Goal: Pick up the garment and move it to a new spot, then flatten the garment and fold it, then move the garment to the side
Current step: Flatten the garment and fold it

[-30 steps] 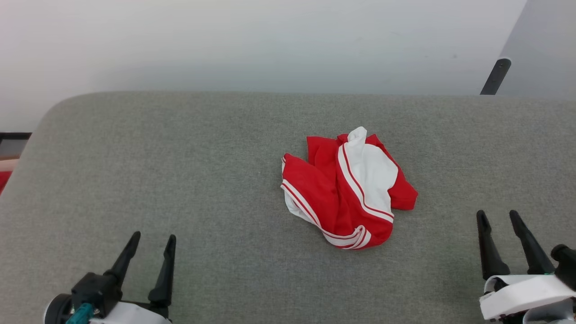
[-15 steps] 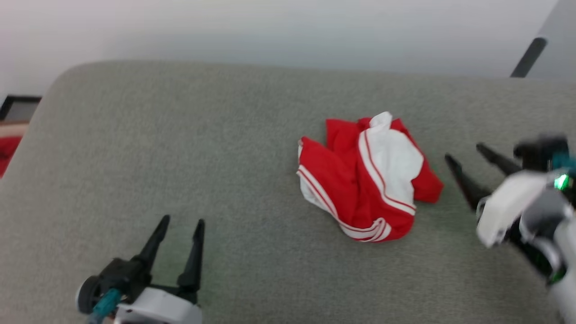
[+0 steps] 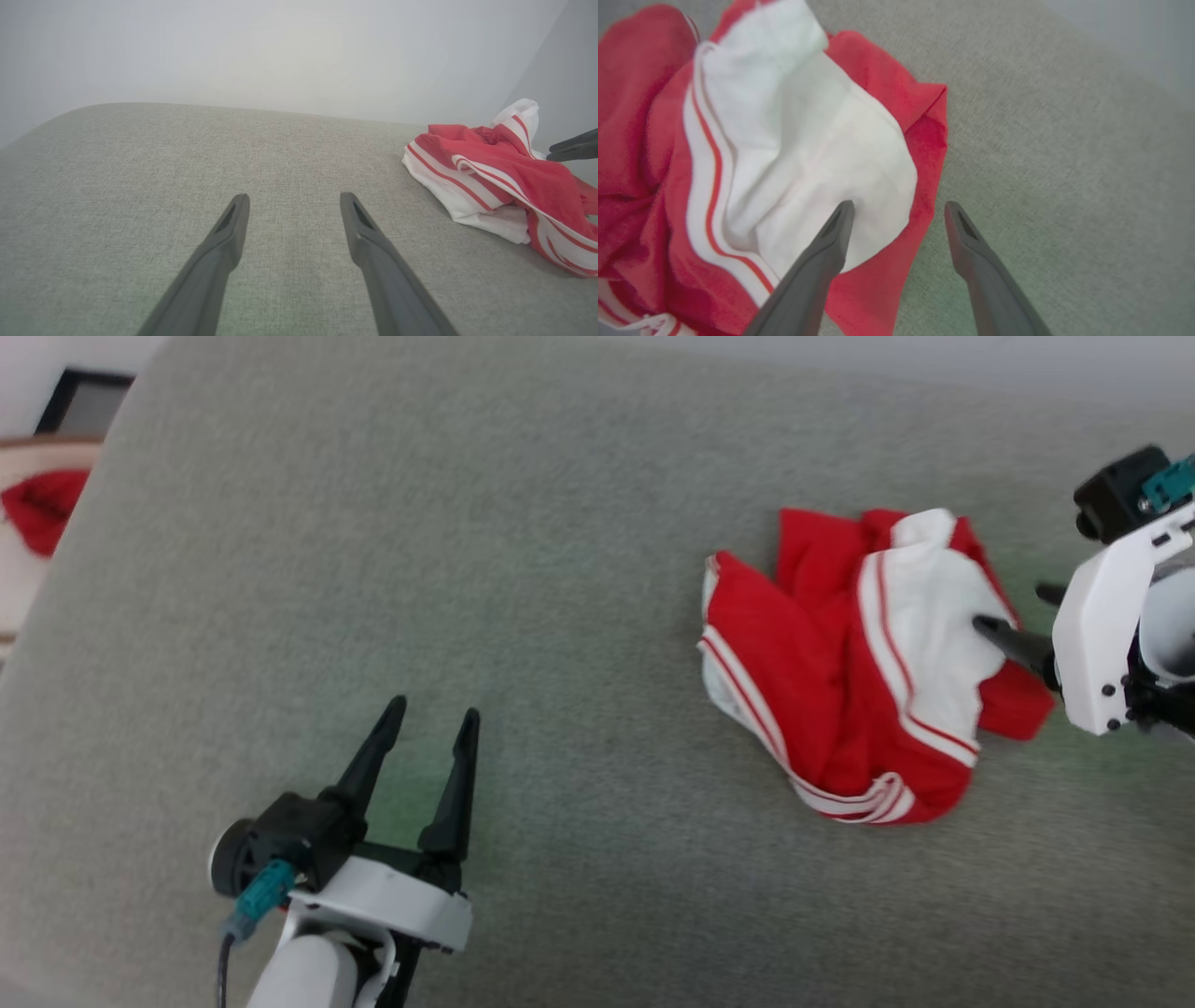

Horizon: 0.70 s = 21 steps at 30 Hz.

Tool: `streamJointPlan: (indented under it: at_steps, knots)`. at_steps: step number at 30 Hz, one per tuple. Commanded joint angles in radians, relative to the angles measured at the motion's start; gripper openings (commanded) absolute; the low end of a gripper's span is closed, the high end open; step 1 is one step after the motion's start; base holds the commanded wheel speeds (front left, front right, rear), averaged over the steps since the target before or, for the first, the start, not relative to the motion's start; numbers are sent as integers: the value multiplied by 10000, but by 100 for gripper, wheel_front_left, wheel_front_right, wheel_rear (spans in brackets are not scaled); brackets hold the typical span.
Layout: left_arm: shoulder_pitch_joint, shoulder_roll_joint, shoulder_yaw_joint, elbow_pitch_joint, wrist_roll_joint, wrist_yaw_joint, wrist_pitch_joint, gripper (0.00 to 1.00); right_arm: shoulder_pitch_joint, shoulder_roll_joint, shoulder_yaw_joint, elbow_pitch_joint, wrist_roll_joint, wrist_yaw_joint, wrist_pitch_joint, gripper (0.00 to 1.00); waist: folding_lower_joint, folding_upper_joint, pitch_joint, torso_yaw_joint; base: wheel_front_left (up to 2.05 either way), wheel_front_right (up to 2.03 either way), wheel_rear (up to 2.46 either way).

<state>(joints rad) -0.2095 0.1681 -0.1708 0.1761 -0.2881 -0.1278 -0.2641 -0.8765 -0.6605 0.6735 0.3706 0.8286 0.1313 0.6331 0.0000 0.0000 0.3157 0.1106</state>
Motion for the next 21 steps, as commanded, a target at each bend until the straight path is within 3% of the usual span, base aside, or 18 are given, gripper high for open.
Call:
streamJointPlan:
  at_steps: [1, 5, 6, 7, 8, 16, 21]
  knots:
    - [-219, -68, -57, -42, 8, -45, -1, 100, -262, -142, 583, 155, 435, -7, 68, 100, 0, 0, 657, 650, 0, 0, 0]
    - [-336, -188, -58, -121, -56, -46, -1, 100, -599, -357, 1351, 335, 971, -7, -366, 100, 0, 0, 759, 740, 0, 0, 0]
    - [-345, -204, -48, -128, -74, -46, -1, 100, -668, -379, 1475, 375, 1084, -7, -518, 51, 0, 0, 774, 742, 0, 0, 0]
    - [-350, -208, -44, -132, -71, -46, -1, 100, -765, -426, 1686, 361, 1139, -7, -651, 29, 0, 0, 784, 737, 0, 0, 0]
    - [-351, -214, -43, -133, -61, -46, -1, 100, -835, -479, 1915, 356, 1187, -7, -757, 0, 0, 0, 787, 723, 0, 0, 0]
    - [-175, -216, 165, -61, -95, -46, -1, 100, -1397, -785, 2575, 610, 1451, -10, -2092, 0, 0, 0, 574, 299, 0, 0, 0]
    - [-36, -155, 327, -90, -116, -47, -1, 100, -1072, -1161, 2267, 639, 1852, -10, -3079, 0, 0, 0, 246, -143, 0, 0, 0]
